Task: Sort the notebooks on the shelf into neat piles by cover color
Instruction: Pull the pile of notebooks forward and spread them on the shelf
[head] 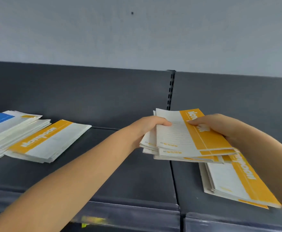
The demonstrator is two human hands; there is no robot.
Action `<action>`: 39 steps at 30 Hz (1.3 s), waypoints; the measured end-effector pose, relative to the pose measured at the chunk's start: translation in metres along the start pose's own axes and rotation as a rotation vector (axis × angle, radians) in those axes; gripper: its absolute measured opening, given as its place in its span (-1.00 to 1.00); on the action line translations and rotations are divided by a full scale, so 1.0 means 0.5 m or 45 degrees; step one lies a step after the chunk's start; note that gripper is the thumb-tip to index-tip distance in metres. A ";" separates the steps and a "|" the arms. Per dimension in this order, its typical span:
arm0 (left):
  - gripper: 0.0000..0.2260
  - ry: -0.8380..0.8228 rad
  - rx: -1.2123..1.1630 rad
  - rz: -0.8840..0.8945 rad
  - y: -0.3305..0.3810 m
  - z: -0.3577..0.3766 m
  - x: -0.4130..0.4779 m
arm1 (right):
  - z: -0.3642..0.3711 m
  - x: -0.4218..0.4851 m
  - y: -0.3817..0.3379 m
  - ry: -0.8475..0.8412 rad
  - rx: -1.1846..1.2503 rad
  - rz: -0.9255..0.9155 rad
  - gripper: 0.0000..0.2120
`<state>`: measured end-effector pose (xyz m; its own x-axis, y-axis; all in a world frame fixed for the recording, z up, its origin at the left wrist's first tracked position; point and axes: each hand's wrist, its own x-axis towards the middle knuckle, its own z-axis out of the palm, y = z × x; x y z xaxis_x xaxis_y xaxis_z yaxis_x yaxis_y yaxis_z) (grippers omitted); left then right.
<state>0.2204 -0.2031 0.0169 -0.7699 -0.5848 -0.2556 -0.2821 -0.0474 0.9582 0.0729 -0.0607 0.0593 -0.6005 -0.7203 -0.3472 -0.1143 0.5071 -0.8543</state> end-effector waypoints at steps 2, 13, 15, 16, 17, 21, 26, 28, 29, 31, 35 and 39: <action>-0.73 0.063 0.047 -0.001 -0.026 -0.108 -0.028 | 0.099 0.007 -0.037 -0.069 0.066 -0.004 -0.73; -0.80 0.300 0.279 0.135 -0.149 -0.719 -0.187 | 0.712 0.074 -0.248 -0.137 0.065 -0.110 -0.51; -0.69 0.339 0.408 0.164 -0.160 -0.789 -0.189 | 0.784 0.077 -0.281 -0.123 0.028 -0.143 -0.58; -0.67 0.332 0.457 0.180 -0.167 -0.815 -0.187 | 0.815 0.078 -0.293 -0.098 0.004 -0.159 -0.59; -0.70 0.317 0.506 0.200 -0.173 -0.836 -0.188 | 0.842 0.080 -0.302 -0.058 -0.018 -0.170 -0.59; -0.80 0.344 0.866 0.262 -0.209 -0.893 -0.173 | 0.926 0.096 -0.298 0.113 -0.187 -0.210 -0.66; -0.46 0.287 1.207 0.302 -0.229 -0.913 -0.154 | 0.964 0.100 -0.273 0.245 -0.784 -0.345 -0.59; -0.47 0.272 1.322 0.371 -0.225 -0.899 -0.153 | 0.953 0.100 -0.265 0.325 -0.817 -0.400 -0.50; -0.48 0.268 1.384 0.410 -0.219 -0.888 -0.152 | 0.941 0.098 -0.261 0.368 -0.820 -0.430 -0.50; -0.50 0.251 1.453 0.479 -0.204 -0.862 -0.146 | 0.902 0.091 -0.253 0.440 -0.902 -0.450 -0.47; -0.44 0.238 1.538 0.567 -0.163 -0.773 -0.133 | 0.787 0.066 -0.224 0.544 -1.025 -0.401 -0.45; -0.42 0.308 1.797 0.749 -0.127 -0.628 -0.103 | 0.632 0.030 -0.169 0.690 -1.103 -0.336 -0.47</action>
<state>0.4576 -0.4242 0.0096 -0.8937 -0.3650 0.2608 -0.3827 0.9237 -0.0187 0.3237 -0.2638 0.0042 -0.7230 -0.6578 0.2111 -0.6908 0.6838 -0.2350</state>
